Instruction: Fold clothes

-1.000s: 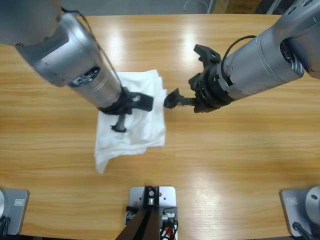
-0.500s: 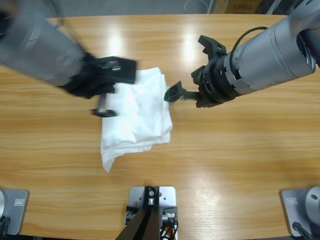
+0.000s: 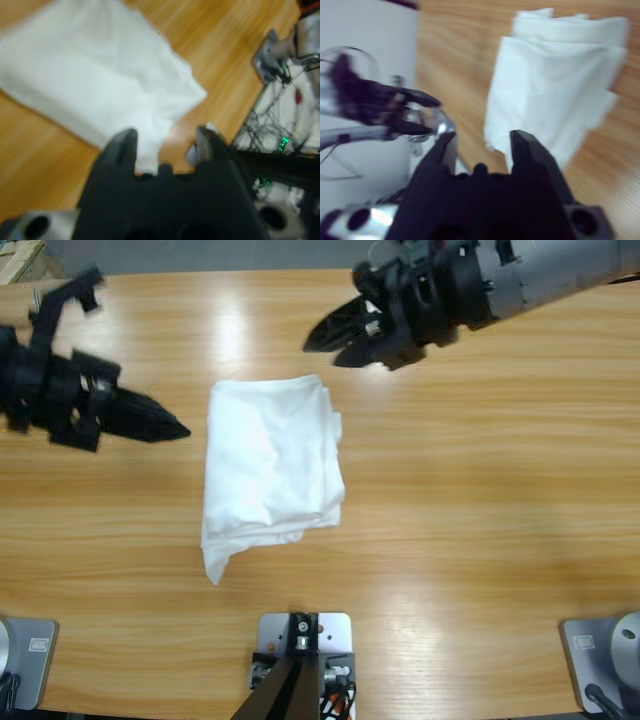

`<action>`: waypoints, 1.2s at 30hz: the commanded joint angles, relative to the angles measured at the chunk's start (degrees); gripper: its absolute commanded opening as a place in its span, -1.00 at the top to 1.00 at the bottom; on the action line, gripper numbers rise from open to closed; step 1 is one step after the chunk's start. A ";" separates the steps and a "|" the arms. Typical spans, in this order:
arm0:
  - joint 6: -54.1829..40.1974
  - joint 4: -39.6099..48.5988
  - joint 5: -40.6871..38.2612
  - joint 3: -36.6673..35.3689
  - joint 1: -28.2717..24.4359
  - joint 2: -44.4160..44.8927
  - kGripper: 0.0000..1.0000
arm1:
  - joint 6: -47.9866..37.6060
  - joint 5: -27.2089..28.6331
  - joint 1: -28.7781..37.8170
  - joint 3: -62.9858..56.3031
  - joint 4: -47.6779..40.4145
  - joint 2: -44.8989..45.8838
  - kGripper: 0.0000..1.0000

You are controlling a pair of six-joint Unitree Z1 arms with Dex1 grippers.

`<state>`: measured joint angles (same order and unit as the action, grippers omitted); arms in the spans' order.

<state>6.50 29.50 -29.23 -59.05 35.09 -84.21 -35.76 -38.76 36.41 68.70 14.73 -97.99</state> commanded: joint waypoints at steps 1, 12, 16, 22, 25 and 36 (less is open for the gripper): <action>19.85 -42.65 -4.17 34.81 1.17 2.44 1.00 | -0.05 -13.07 -1.25 -8.18 -24.18 -13.49 1.00; 25.02 -73.11 0.70 37.66 16.06 -21.57 1.00 | -1.10 -15.11 -1.08 -12.59 -35.20 -21.19 1.00; 24.62 -75.75 2.86 41.40 15.06 -23.29 1.00 | -1.33 -15.92 -1.08 -13.15 -36.79 -22.81 1.00; 24.00 -79.95 3.04 45.22 11.67 -24.49 1.00 | -2.34 -16.43 -1.25 -12.92 -40.09 -26.15 1.00; 24.21 -82.25 2.63 46.22 11.67 -25.98 1.00 | -2.42 -15.89 -1.75 -12.98 -40.37 -27.36 1.00; 25.85 -97.46 2.67 53.62 11.63 -35.07 1.00 | -0.89 -15.89 -8.65 -13.77 -41.36 -30.33 1.00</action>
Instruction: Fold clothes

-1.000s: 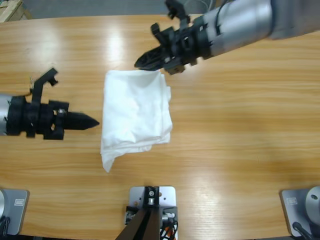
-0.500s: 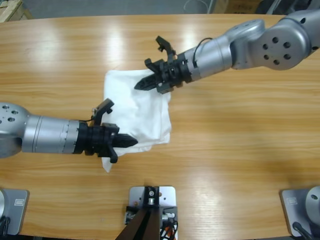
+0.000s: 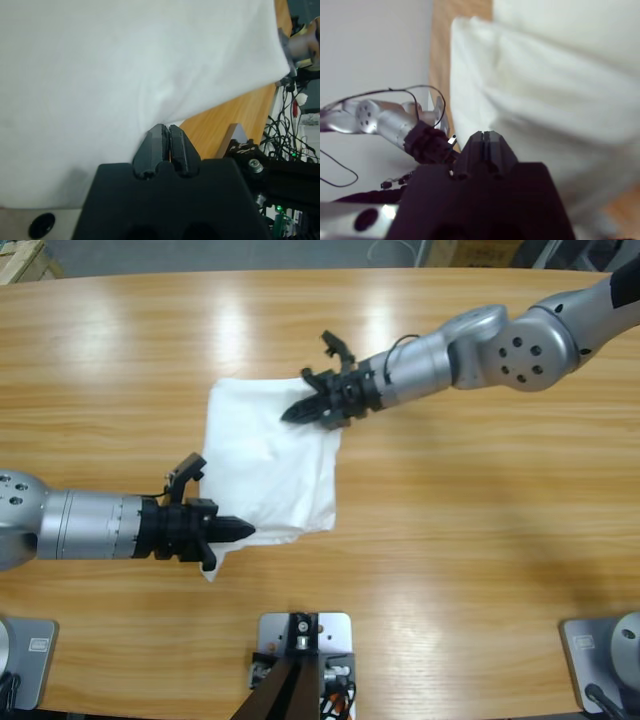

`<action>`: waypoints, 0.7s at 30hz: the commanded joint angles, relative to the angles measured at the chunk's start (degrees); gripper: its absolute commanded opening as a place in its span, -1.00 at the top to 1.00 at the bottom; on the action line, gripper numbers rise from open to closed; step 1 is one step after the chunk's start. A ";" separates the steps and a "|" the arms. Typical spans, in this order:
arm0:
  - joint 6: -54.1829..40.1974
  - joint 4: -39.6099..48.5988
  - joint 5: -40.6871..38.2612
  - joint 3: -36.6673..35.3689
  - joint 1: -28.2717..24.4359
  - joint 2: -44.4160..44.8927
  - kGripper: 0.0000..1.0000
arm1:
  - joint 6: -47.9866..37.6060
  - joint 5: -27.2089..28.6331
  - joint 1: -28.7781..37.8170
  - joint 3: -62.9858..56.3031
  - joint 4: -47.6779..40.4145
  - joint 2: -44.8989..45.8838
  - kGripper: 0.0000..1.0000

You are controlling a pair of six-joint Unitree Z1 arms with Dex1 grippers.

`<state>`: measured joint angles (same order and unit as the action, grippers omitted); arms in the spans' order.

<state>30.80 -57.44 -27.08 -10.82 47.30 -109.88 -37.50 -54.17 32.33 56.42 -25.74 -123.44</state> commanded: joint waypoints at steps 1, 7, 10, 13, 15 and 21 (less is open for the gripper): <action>1.58 -11.61 0.49 5.73 -0.56 -10.11 1.00 | 0.92 -0.41 -4.65 -1.54 -0.89 -5.06 1.00; 1.46 -19.05 -0.45 7.94 -0.62 -10.48 1.00 | 1.89 0.12 -5.44 -1.65 -0.94 -3.34 1.00; 1.23 -21.84 -1.15 8.91 -0.60 -8.25 1.00 | 3.95 1.07 -6.23 -1.16 -1.37 2.59 1.00; 1.14 -22.25 -2.08 9.07 -0.62 -3.92 1.00 | 5.85 1.02 -7.34 0.14 -1.51 8.74 1.00; 1.19 -22.17 -2.29 8.98 -0.65 0.82 1.00 | 5.72 1.17 -7.46 1.00 -0.82 12.90 1.00; 0.91 -17.87 -4.45 7.89 -5.94 10.25 1.00 | 5.95 5.59 -0.06 -5.50 9.04 22.52 1.00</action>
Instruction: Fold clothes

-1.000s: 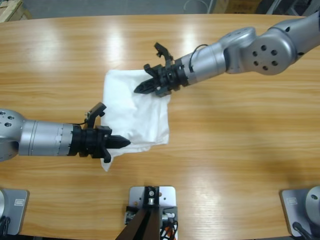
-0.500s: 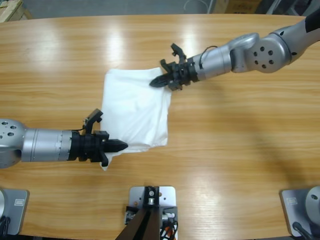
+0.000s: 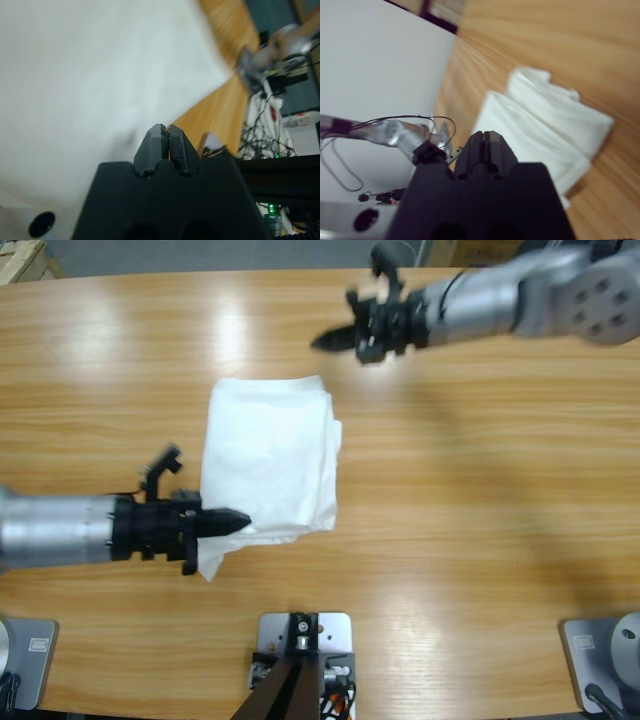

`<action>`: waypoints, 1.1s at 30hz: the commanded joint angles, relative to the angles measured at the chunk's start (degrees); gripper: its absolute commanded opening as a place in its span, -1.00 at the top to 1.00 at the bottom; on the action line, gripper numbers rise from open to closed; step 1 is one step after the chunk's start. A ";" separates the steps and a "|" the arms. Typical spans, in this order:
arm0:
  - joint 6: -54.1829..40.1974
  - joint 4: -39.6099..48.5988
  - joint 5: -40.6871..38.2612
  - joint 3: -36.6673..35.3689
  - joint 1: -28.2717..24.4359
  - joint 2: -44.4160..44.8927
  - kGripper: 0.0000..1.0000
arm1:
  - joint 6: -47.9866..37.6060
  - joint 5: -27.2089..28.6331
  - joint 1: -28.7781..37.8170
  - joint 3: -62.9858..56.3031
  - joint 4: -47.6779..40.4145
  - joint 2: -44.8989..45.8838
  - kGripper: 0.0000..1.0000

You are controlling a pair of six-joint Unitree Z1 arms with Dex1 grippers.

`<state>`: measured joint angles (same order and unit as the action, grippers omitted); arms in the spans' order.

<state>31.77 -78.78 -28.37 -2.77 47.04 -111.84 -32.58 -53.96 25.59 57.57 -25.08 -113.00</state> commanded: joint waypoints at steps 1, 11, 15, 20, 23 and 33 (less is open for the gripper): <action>-0.16 5.81 -3.43 -0.81 -5.95 12.71 1.00 | 1.26 7.99 8.58 -9.67 8.40 13.14 1.00; -18.07 68.25 -0.66 -31.49 -7.36 23.07 1.00 | 2.52 29.24 19.39 -14.27 17.43 19.91 1.00; -20.78 70.60 -0.29 -34.85 -11.35 19.09 1.00 | 2.24 26.43 21.69 -12.44 17.17 17.45 1.00; -22.06 70.43 -1.11 -39.35 -17.06 12.68 1.00 | 0.04 24.69 27.69 -12.29 12.97 10.36 1.00; -22.36 70.36 -2.62 -42.42 -18.03 8.42 1.00 | -0.52 24.74 28.29 -12.73 11.32 8.46 1.00; -23.56 70.16 -3.70 -43.11 -21.35 2.68 1.00 | -1.26 24.99 28.29 -13.34 8.33 4.98 1.00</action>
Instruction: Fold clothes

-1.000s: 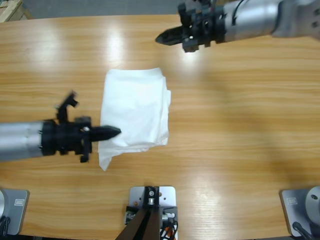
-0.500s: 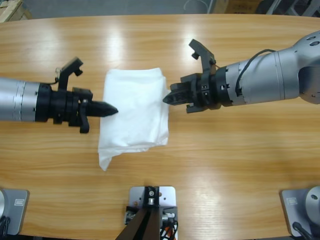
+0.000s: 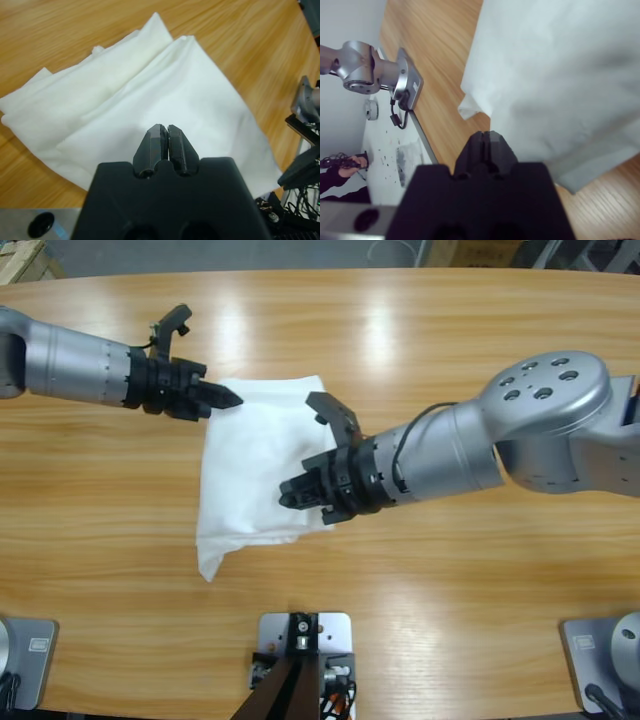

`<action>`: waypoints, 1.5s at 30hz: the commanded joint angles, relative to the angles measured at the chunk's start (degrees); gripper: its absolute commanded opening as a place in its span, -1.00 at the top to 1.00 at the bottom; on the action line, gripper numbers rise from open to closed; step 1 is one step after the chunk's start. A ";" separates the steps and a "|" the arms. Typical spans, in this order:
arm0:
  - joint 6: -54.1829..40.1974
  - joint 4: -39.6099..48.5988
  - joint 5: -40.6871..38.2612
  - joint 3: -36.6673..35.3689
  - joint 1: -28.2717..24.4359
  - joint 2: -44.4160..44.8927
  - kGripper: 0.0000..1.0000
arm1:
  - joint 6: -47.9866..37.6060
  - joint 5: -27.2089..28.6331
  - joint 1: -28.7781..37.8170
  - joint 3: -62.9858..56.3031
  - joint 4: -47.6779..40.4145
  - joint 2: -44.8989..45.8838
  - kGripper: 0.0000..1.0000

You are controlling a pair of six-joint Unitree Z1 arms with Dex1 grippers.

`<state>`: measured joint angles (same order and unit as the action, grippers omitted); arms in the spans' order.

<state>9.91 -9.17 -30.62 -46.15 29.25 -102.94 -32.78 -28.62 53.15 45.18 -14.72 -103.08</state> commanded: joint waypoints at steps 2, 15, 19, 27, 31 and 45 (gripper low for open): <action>-2.19 0.42 -1.62 -0.01 -4.53 -7.22 1.00 | -1.06 -0.08 0.73 -1.37 -0.91 -4.47 1.00; -2.70 -2.52 -2.08 -1.66 -5.99 -12.30 1.00 | -1.97 4.89 0.73 -4.63 1.73 -4.29 1.00; -2.70 -2.52 -2.08 -1.91 -6.98 -12.46 1.00 | -2.36 5.10 0.73 -4.31 1.75 -5.36 1.00; -2.69 -2.52 -2.08 -2.00 -7.89 -12.57 1.00 | -3.43 13.59 0.73 -5.17 9.50 0.14 1.00; -2.62 -2.52 -2.08 -1.93 -8.12 -12.60 1.00 | -3.26 18.43 0.73 -5.28 10.06 4.94 1.00; -15.61 26.85 -2.66 -11.93 -6.62 13.68 -0.99 | -6.33 37.11 -0.38 0.28 44.20 25.59 -1.00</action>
<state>5.84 -7.70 -32.17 -48.44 19.69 -103.30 -38.18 5.79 53.35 42.35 16.84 -85.85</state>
